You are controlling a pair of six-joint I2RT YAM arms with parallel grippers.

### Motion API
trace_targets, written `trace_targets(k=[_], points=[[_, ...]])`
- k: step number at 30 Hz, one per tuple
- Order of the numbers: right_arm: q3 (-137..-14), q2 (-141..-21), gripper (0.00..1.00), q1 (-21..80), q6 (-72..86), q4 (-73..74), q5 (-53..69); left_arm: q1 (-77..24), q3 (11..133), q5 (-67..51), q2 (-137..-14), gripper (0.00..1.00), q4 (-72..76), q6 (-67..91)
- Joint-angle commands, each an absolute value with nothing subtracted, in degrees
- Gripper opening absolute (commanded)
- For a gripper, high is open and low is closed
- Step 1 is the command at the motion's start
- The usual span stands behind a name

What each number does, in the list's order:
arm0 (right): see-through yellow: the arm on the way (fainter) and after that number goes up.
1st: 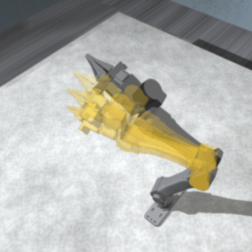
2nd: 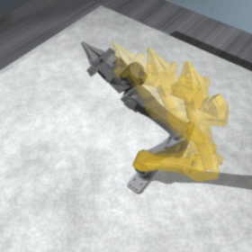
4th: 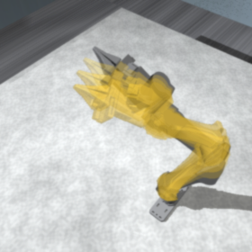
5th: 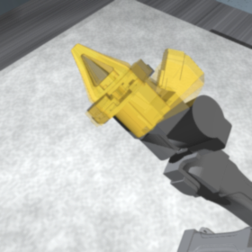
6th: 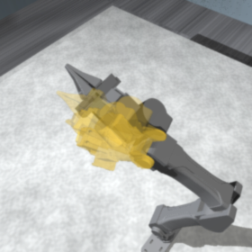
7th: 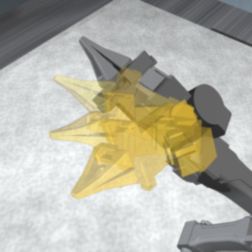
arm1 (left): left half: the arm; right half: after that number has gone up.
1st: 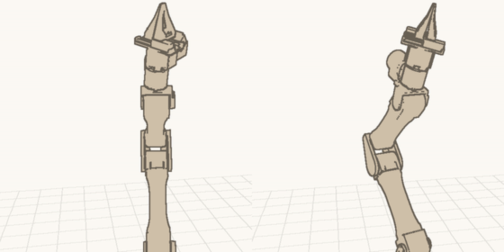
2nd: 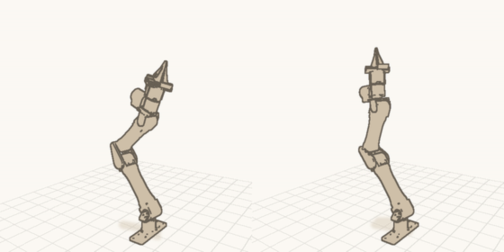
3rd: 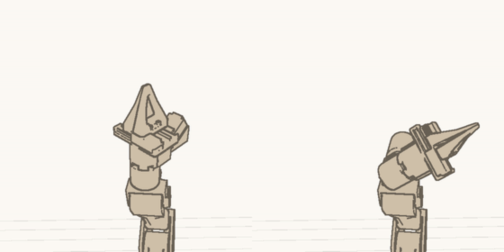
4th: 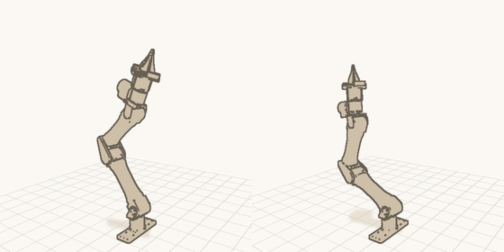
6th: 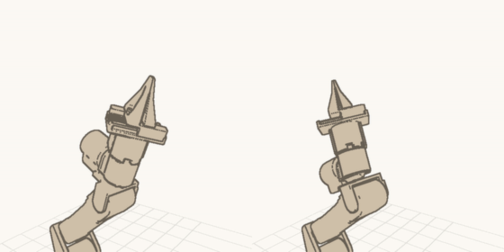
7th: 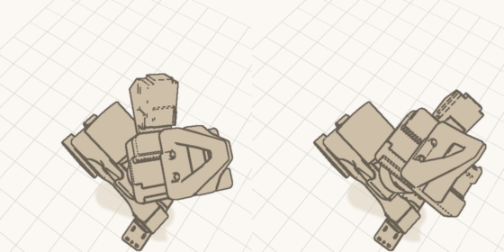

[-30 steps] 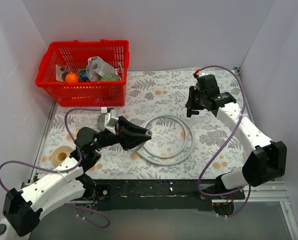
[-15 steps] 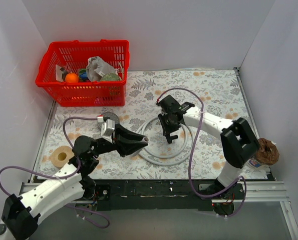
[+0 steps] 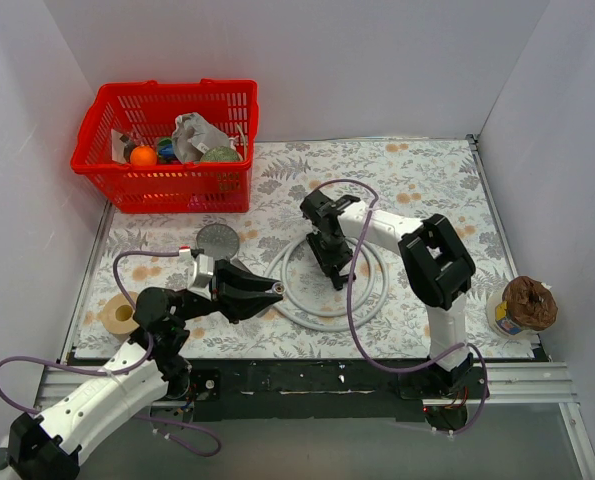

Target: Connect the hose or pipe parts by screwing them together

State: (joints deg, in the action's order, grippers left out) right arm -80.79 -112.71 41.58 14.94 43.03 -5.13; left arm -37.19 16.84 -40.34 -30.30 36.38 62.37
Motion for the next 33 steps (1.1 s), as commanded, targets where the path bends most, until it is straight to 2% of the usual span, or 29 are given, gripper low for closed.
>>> trace_targets(k=[1,4,5,7,12,18,22,26,28,31,33], points=[[-88.3,-117.6,0.51,41.0,13.6,52.4,-6.7,-36.7,16.3,-40.9,-29.3,0.00,38.1,60.9],[-92.1,-119.8,0.62,40.5,13.3,56.1,-5.8,-36.7,16.4,-41.5,-28.7,0.00,37.4,59.8],[-92.5,-120.2,0.70,40.3,13.2,56.6,-5.6,-36.7,16.4,-41.7,-28.7,0.00,36.8,59.5],[-94.3,-121.9,0.72,39.6,12.8,58.9,-4.7,-36.7,16.5,-41.7,-28.3,0.00,36.5,59.1],[-97.0,-125.0,0.71,37.1,12.1,61.0,-1.2,-36.7,16.3,-41.5,-28.1,0.00,36.3,58.7],[-98.3,-129.2,0.61,34.4,11.9,61.3,2.1,-36.7,17.3,-41.9,-28.5,0.00,35.3,56.6],[-97.7,-130.8,0.45,33.8,11.2,60.8,3.5,-36.6,17.6,-42.4,-28.5,0.00,34.5,55.2],[-96.3,-131.5,0.41,33.5,11.2,60.7,4.1,-36.4,17.4,-42.5,-28.7,0.00,35.1,54.7],[-95.6,-131.8,0.43,33.4,11.2,61.0,4.7,-36.2,17.3,-42.5,-28.8,0.00,35.7,54.5],[-95.0,-131.8,0.57,33.2,11.3,61.6,4.9,-36.2,17.3,-42.9,-28.9,0.00,35.8,54.1],[-94.6,-131.7,0.60,32.4,11.9,62.1,4.7,-36.0,17.5,-43.2,-28.9,0.00,35.9,54.0]])
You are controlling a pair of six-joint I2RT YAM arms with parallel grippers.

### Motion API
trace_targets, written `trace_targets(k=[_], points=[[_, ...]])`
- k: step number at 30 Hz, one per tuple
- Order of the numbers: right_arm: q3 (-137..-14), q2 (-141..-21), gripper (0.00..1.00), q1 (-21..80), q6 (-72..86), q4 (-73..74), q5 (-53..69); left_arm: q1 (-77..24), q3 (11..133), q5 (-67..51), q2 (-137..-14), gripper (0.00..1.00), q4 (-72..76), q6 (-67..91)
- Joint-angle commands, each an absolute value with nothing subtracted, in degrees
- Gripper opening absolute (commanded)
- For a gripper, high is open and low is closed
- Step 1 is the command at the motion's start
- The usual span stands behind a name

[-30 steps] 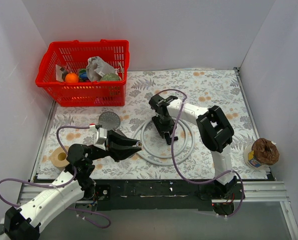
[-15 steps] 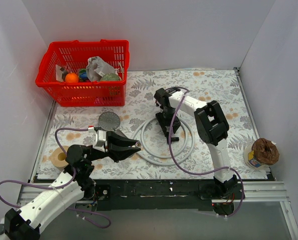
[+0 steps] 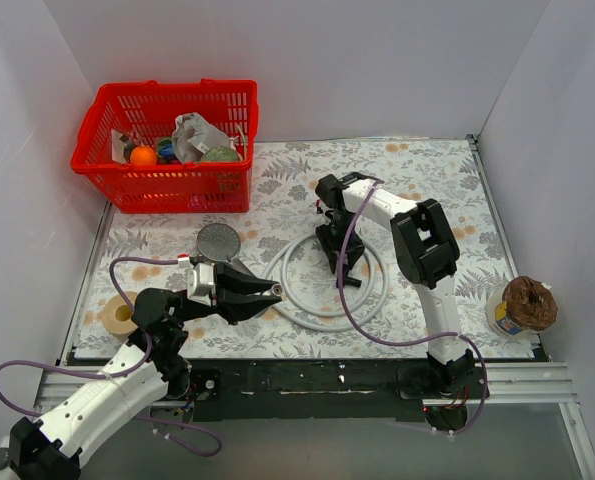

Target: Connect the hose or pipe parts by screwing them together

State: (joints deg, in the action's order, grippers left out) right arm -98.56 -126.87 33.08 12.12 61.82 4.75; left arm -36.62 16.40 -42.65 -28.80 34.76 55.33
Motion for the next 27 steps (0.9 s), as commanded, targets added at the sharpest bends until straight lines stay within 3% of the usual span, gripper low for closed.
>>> trace_targets(k=[1,9,15,18,20,27], points=[[-94.4,-131.7,0.62,32.0,12.1,62.7,4.6,-36.0,17.5,-43.2,-28.9,0.00,35.7,53.9],[-100.4,-133.4,0.59,30.1,14.4,69.1,6.4,-35.5,17.4,-43.9,-28.0,0.00,35.7,53.0],[-106.5,-137.6,0.42,30.2,17.2,71.1,7.6,-34.9,17.3,-44.2,-26.5,0.00,34.6,52.8],[-106.0,-137.5,0.21,30.3,18.1,70.6,8.2,-34.9,17.7,-44.7,-25.8,0.00,32.9,51.9],[-106.3,-136.8,0.02,30.3,18.0,70.1,7.6,-34.9,17.6,-44.8,-25.9,0.00,32.7,51.8],[-107.9,-127.0,0.01,31.5,15.8,62.0,8.5,-34.9,16.9,-44.6,-26.4,0.00,33.8,52.1]])
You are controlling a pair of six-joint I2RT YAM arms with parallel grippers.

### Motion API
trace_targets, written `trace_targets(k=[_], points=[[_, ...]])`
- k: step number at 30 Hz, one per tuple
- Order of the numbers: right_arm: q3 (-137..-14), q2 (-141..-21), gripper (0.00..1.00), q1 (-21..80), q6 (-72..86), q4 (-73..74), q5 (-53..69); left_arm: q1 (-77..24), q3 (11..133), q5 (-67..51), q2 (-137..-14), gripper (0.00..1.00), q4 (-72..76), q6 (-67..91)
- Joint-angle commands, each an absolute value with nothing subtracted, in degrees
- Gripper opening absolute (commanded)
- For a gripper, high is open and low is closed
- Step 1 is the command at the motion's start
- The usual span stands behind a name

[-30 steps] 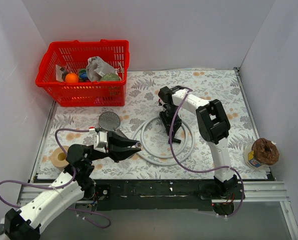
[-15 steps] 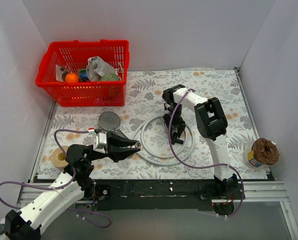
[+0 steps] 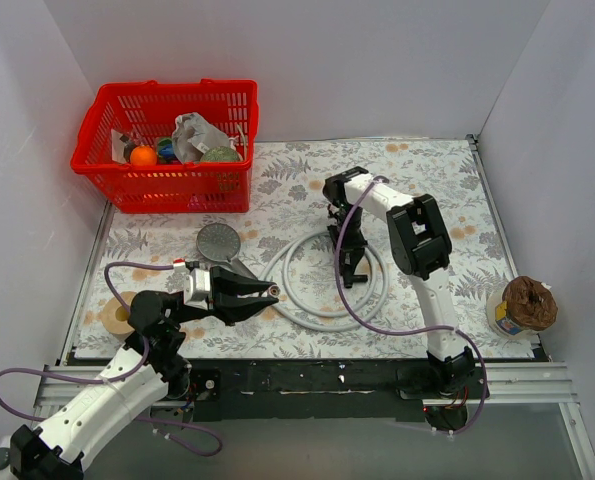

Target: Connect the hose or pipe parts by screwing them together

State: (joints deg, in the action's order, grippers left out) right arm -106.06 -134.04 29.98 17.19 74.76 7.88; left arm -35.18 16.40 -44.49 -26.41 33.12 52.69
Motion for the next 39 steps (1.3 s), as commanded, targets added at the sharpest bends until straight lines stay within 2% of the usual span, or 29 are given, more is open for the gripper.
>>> trace_targets(k=[1,13,17,24,39], points=[[-108.2,-125.4,0.01,31.8,15.4,60.8,8.0,-34.9,16.8,-44.4,-26.5,0.00,34.3,52.6],[-99.0,-94.8,0.01,40.6,8.8,35.4,5.4,-34.9,15.6,-41.3,-28.7,0.00,38.7,55.4],[-98.4,-88.6,0.01,45.0,5.8,31.5,9.3,-34.8,15.5,-40.9,-30.1,0.00,39.6,55.5],[-89.6,-75.8,0.01,50.8,4.9,17.2,18.0,-34.8,16.5,-40.3,-32.9,0.00,42.8,57.7],[-80.0,-65.4,0.01,55.5,8.1,7.3,27.2,-34.3,19.0,-37.8,-33.1,0.00,46.9,63.1]])
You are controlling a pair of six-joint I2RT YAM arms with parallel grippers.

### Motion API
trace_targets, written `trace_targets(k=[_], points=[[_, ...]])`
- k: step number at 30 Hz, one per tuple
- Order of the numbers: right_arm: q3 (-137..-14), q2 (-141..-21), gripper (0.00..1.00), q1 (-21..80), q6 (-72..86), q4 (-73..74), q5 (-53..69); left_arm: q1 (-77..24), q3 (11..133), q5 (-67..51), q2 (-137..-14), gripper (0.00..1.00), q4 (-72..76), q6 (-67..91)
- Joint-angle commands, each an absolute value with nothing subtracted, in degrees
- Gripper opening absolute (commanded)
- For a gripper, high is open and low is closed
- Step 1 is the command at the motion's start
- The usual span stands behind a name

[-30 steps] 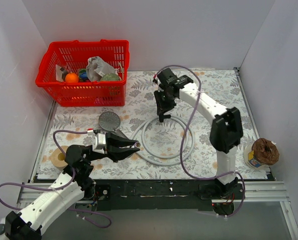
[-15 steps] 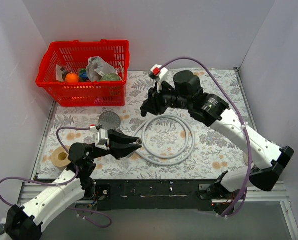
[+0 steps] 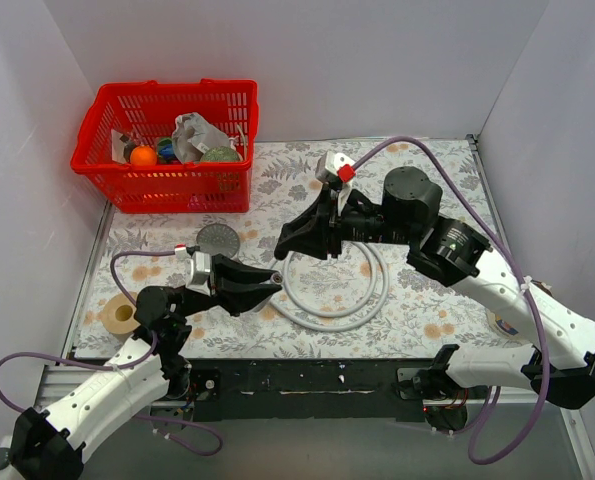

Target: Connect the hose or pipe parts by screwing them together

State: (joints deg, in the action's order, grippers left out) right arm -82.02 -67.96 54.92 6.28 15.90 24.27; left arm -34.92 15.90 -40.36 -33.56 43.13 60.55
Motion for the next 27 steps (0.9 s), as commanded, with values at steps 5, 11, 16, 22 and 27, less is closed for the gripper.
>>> trace_targets(k=[5,11,16,22,27], points=[[-79.1,-65.4,0.01,56.5,8.4,6.5,28.6,-34.1,20.7,-37.1,-33.6,0.00,48.4,64.3],[-78.7,-65.7,0.01,57.6,7.8,5.7,28.5,-34.0,20.8,-37.0,-33.3,0.00,49.3,65.1],[-78.8,-66.1,0.01,58.1,7.4,6.1,28.5,-34.0,21.3,-37.1,-33.4,0.00,49.7,65.6],[-77.3,-65.2,0.01,58.4,6.9,5.9,27.0,-33.9,22.2,-37.6,-33.4,0.00,49.7,66.2],[-76.6,-65.5,0.01,58.4,6.2,6.6,26.4,-33.7,23.1,-38.2,-33.7,0.00,49.5,66.4]])
